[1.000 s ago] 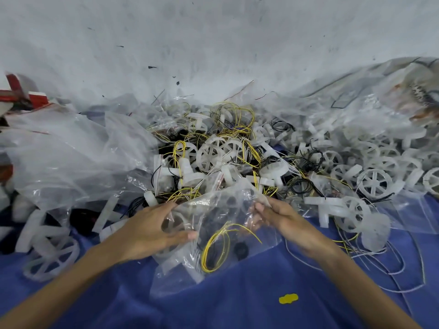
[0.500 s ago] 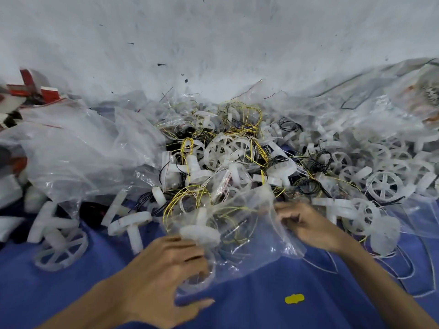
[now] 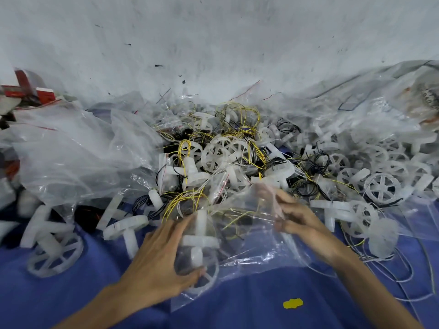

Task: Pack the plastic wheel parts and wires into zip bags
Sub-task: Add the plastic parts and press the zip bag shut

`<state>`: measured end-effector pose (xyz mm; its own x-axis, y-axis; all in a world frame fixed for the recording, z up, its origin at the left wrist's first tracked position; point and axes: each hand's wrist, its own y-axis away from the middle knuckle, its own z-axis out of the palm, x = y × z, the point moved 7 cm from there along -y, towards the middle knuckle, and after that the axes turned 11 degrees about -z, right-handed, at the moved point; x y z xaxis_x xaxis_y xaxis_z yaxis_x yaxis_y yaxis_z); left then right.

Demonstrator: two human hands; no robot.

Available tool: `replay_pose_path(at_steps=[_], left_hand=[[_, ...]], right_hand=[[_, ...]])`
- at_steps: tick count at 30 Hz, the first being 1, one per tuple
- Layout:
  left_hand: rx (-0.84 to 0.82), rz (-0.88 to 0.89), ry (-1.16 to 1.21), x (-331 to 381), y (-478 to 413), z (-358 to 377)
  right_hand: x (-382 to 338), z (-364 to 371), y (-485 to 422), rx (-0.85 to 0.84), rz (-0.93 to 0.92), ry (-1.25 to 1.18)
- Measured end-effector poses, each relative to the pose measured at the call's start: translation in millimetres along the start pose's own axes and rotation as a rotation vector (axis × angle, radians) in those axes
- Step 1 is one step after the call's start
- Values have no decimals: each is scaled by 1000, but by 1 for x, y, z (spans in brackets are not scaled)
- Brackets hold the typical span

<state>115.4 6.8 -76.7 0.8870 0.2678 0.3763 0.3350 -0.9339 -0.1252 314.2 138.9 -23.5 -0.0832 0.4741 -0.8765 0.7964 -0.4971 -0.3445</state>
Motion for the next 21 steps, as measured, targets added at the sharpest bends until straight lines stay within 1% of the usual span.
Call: replay_pose_path(at_steps=[2,3,5,6,8,11,13,14,15,16,17,19,20,21], left_hand=[[77,-8,28,-2,4,-6],[79,-17,12,-4,4,-10],[71,-1,-23,-6,4,-18],[61,18,1,-5,1,-23],[10,38,181,2,-9,-36],[-55,59,571,35,-45,-68],[-207,85,829,59,-71,-80],[-260,131,896,72,-77,-85],[-249,187,935,82,-81,-91],[-188,235,957,87,-84,-96],[-119,274,991,89,-86,-101],[-13,308,1075,86,-91,-108],[19,306,1104,82,-92,-112],[32,304,1093,80,-95,-115]], right_hand=[[-3,-3,1,28,-65,-40],[-3,-3,2,29,-86,-38],[0,-2,2,9,-59,-32],[-2,-1,1,-19,-44,-22],[-17,2,-7,-71,-64,25],[-58,12,-26,-107,-207,89],[-87,19,-44,-137,-320,166],[-99,22,-52,-161,-350,224],[-105,22,-61,-181,-357,310],[-111,20,-68,-190,-367,379],[-114,15,-73,-179,-381,396],[-116,4,-78,-92,-426,277],[-115,-2,-79,-49,-432,213],[-113,-7,-80,-25,-411,200]])
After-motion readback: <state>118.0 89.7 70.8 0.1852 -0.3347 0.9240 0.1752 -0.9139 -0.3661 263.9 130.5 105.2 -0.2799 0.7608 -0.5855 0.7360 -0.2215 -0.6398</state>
